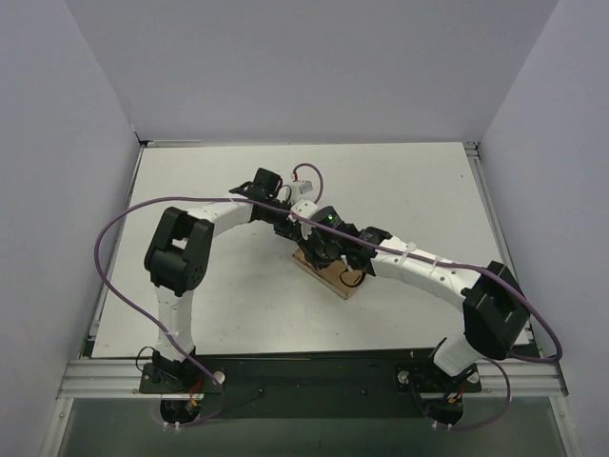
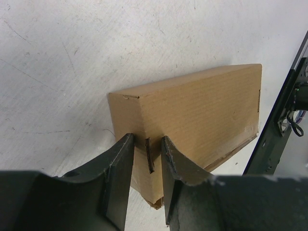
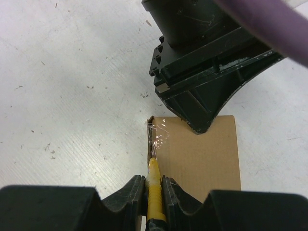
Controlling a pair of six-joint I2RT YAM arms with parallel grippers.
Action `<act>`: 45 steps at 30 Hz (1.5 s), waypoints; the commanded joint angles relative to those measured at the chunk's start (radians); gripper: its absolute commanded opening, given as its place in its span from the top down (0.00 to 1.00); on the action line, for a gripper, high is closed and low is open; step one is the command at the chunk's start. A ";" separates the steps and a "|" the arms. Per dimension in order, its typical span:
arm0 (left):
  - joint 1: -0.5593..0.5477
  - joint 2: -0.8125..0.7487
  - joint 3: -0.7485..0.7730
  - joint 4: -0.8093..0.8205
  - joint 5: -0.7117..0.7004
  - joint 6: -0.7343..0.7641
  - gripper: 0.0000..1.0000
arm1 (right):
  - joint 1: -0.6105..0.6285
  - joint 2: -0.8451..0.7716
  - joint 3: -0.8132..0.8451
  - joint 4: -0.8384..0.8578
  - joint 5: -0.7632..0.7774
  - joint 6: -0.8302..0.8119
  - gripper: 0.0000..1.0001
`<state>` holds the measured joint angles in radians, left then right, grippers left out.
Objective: Unpack the express box
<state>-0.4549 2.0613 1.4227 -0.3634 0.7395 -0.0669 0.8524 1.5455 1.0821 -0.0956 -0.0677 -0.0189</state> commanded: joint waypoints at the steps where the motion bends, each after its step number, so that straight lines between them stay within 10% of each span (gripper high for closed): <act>1: -0.001 0.046 0.013 -0.046 -0.104 0.056 0.63 | -0.012 -0.061 -0.025 -0.053 0.006 0.010 1.00; 45: 0.002 0.085 0.048 -0.066 -0.088 0.111 0.66 | -0.079 -0.183 -0.126 -0.167 -0.124 -0.055 1.00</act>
<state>-0.4561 2.0857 1.4616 -0.4007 0.7532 -0.0284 0.7849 1.3987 0.9718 -0.1871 -0.1585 -0.0555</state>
